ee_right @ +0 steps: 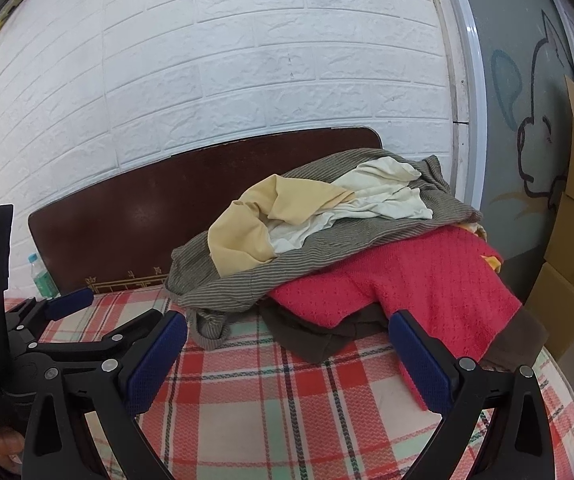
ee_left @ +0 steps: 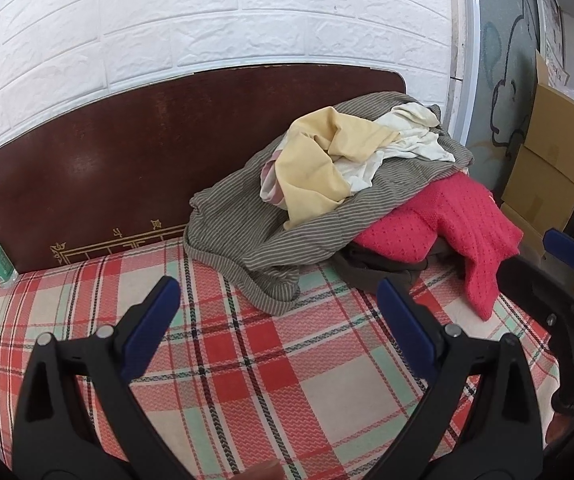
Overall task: Fold clothes
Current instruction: 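Move both grippers toward the clothes pile on the bed, then grasp the white-and-yellow T-shirt from the pile with the right gripper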
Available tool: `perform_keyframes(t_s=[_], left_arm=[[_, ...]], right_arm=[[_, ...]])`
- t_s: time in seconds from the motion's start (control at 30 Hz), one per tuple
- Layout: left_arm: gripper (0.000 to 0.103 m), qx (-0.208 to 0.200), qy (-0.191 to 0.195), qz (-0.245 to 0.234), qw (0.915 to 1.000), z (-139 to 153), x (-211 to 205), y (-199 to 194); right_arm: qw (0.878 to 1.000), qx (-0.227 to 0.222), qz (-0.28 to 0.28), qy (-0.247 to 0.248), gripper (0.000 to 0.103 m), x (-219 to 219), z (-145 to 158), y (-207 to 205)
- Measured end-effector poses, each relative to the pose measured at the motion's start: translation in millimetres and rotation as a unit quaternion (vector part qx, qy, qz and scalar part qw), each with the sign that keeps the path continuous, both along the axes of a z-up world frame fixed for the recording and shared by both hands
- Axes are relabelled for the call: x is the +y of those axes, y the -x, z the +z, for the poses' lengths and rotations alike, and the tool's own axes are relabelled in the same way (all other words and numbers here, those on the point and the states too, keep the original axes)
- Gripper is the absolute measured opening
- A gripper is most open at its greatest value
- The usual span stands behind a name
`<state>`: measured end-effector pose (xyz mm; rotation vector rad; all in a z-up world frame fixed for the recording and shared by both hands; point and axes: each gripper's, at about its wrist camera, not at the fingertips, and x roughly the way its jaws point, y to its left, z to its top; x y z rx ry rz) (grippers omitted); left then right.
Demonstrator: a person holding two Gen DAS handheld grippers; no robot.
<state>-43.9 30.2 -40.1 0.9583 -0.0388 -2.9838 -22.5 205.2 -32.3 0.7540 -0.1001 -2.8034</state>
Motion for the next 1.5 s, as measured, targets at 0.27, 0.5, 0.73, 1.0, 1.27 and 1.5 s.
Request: perform_keyframes(t_s=[0.27,0.5,0.73,1.0,1.27,1.5], left_arm=[[0.099,0.0,0.005,-0.002,1.0,-1.5,3.3,2.0],[0.099,-0.005,0.006,-0.002,1.0,-3.2,3.8,4.2],[0.099,-0.014,0.008,0.0,0.9999,-7.2,-1.8,11.7],[0.099,-0.025,0.008,0.002,0.9997,-10.8,-23.3,49.3],[0.099,-0.034,0.002,-0.007,0.9994,-19.6,-30.6,91.3],[0.099,-0.055,-0.016,0.017,0.9982,-35.9,-55.7,113.3]], right_arm=[[1.0,-0.001,-0.001,0.005,0.103,2.3,-1.7,1.3],[1.0,-0.007,-0.002,0.009,0.103,5.2,-5.4,5.1],[1.0,-0.013,0.01,0.002,0.103,5.8,-7.4,17.7],[0.998,-0.022,0.052,-0.037,0.103,-11.6,-3.9,72.5],[0.99,-0.07,0.108,-0.065,0.103,-56.4,-21.1,168.4],[0.98,-0.102,0.127,-0.115,0.103,-101.2,-47.3,220.3]])
